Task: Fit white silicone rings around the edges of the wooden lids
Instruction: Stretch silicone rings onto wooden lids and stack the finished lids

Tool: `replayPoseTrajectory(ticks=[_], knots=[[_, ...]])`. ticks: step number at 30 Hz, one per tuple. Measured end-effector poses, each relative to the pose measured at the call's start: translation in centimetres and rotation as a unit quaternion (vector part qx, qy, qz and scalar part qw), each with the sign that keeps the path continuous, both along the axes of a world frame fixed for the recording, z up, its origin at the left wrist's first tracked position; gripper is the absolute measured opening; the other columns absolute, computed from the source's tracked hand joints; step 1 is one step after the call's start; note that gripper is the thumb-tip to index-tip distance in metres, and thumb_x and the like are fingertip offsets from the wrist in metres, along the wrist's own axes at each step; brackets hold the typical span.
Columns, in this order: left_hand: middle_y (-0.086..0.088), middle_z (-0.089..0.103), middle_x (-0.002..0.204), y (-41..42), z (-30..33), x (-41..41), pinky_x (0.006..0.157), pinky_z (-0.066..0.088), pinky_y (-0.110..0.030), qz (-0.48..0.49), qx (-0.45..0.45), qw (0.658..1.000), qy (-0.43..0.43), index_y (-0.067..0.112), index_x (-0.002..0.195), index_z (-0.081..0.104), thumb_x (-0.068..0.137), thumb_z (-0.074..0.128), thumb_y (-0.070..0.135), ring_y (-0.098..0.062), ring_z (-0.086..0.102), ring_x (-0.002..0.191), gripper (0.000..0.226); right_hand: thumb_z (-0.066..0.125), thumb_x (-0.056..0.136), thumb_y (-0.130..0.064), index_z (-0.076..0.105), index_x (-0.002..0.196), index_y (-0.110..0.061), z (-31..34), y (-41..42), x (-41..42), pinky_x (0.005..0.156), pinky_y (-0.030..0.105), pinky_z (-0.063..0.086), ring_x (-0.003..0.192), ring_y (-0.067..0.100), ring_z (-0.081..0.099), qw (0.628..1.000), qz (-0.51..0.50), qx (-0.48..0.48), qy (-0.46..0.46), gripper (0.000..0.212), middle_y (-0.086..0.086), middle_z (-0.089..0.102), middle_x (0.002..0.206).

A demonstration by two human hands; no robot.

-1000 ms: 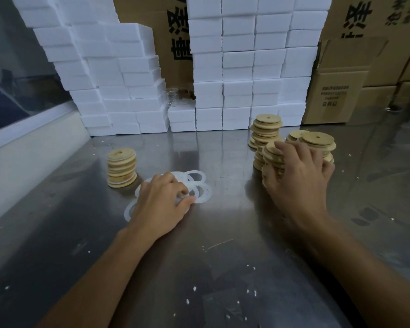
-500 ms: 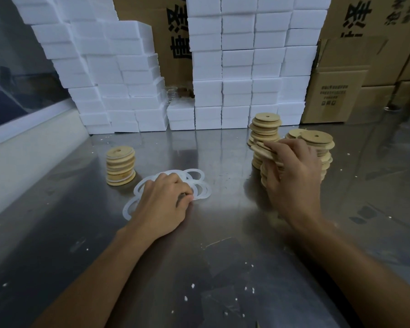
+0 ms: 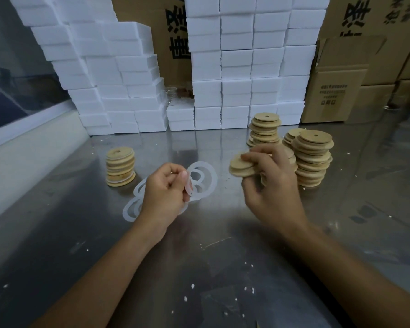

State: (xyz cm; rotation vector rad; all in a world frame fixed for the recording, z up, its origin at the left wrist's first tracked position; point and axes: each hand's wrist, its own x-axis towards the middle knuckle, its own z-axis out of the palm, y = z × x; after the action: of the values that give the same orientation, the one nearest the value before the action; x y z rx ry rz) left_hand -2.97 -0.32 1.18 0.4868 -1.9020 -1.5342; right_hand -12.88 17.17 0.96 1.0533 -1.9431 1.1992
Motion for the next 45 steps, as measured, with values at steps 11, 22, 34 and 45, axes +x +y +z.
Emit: replayPoseTrajectory(ticks=[11, 22, 34, 45], knots=[[-0.013, 0.072, 0.099, 0.5, 0.2, 0.2, 0.070, 0.048, -0.038, -0.130, 0.171, 0.975, -0.048, 0.004, 0.102, 0.066, 0.100, 0.049, 0.014, -0.030, 0.066, 0.092, 0.020, 0.060, 0.096, -0.035, 0.072, 0.105, -0.010, -1.1, -1.4, 1.9, 0.083, 0.016, 0.047, 0.101, 0.003, 0.056, 0.981, 0.109, 0.059, -0.148, 0.029, -0.004, 0.057, 0.111], [-0.015, 0.071, 0.110, 0.9, 0.5, 0.1, 0.060, 0.055, -0.037, -0.177, 0.221, 0.958, -0.047, 0.003, 0.115, 0.058, 0.100, 0.049, 0.022, -0.036, 0.071, 0.094, 0.026, 0.068, 0.091, -0.010, 0.067, 0.084, -0.006, -0.9, -1.6, 1.8, 0.067, 0.023, 0.048, 0.079, 0.009, 0.058, 0.992, 0.091, 0.007, -0.084, 0.008, -0.001, 0.063, 0.091], [-0.012, 0.074, 0.097, 1.3, -0.9, -0.2, 0.069, 0.061, -0.038, -0.059, 0.110, 0.992, -0.018, 0.006, 0.095, 0.064, 0.087, 0.068, 0.004, -0.024, 0.073, 0.087, 0.009, 0.069, 0.090, -0.017, 0.067, 0.098, -0.012, -1.7, -1.9, 1.5, 0.075, 0.030, 0.057, 0.092, 0.009, 0.064, 0.981, 0.116, 0.026, -0.153, 0.009, -0.005, 0.063, 0.106], [0.007, 0.072, 0.087, 1.1, -1.8, -0.5, 0.065, 0.057, -0.020, -0.010, -0.102, 0.994, 0.046, 0.023, 0.083, 0.066, 0.084, 0.073, 0.010, -0.013, 0.071, 0.085, 0.015, 0.067, 0.092, -0.020, 0.067, 0.089, -0.017, -1.9, -1.8, 1.0, 0.069, 0.020, 0.056, 0.080, 0.000, 0.069, 0.968, 0.103, -0.008, -0.229, 0.004, -0.014, 0.071, 0.082]])
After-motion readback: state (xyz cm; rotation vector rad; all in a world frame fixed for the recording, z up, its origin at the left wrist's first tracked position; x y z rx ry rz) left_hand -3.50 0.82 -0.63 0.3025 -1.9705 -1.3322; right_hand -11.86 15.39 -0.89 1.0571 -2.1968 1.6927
